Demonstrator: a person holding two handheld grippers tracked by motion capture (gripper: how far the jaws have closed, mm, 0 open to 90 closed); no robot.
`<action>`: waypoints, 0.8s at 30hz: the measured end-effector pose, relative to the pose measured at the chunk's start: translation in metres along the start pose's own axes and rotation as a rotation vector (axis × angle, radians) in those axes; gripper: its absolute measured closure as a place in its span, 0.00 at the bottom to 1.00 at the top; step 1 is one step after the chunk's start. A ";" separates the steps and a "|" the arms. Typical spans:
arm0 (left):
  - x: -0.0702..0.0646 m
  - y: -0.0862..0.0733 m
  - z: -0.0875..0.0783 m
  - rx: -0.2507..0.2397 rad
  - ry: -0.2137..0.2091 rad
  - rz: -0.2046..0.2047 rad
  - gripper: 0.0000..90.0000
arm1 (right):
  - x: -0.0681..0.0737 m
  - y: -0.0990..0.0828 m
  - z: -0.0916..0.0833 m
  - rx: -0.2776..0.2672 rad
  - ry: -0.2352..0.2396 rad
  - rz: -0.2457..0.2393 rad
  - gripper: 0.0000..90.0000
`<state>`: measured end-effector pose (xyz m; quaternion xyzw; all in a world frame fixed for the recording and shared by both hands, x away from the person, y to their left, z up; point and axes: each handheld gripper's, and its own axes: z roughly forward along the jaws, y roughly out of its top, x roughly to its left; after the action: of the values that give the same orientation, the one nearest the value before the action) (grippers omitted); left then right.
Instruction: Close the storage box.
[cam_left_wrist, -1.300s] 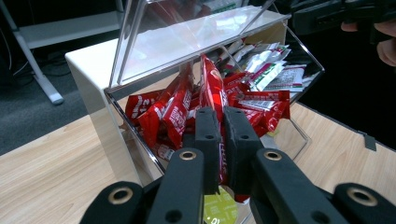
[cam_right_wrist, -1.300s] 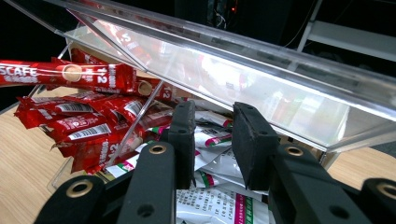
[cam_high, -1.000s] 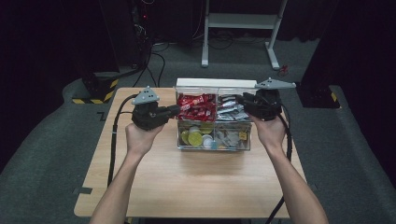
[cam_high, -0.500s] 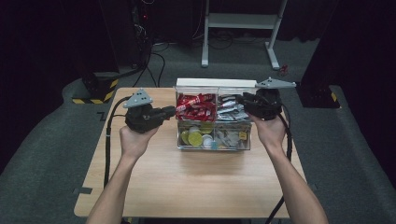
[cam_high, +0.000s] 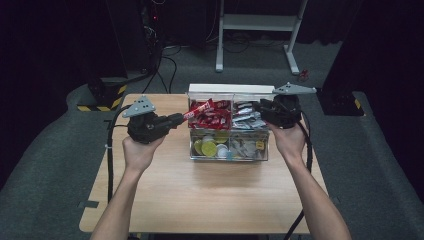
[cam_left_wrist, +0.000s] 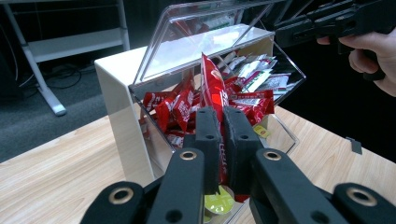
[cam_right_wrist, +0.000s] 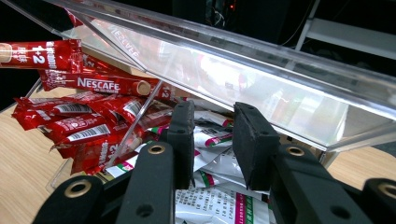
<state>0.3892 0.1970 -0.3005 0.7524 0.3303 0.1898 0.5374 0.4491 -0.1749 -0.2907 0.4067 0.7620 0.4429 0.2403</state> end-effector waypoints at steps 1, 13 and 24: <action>0.000 0.000 -0.001 -0.001 0.001 0.000 0.95 | 0.000 0.000 0.000 0.000 0.000 0.000 0.76; 0.005 -0.006 -0.015 -0.026 0.013 -0.016 0.95 | 0.000 -0.001 0.000 -0.005 0.002 0.007 0.76; 0.012 -0.015 -0.028 -0.052 0.025 -0.051 0.95 | 0.001 -0.001 0.001 -0.007 0.000 0.005 0.75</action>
<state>0.3755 0.2274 -0.3058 0.7269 0.3510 0.1938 0.5575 0.4488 -0.1743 -0.2916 0.4080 0.7594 0.4461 0.2407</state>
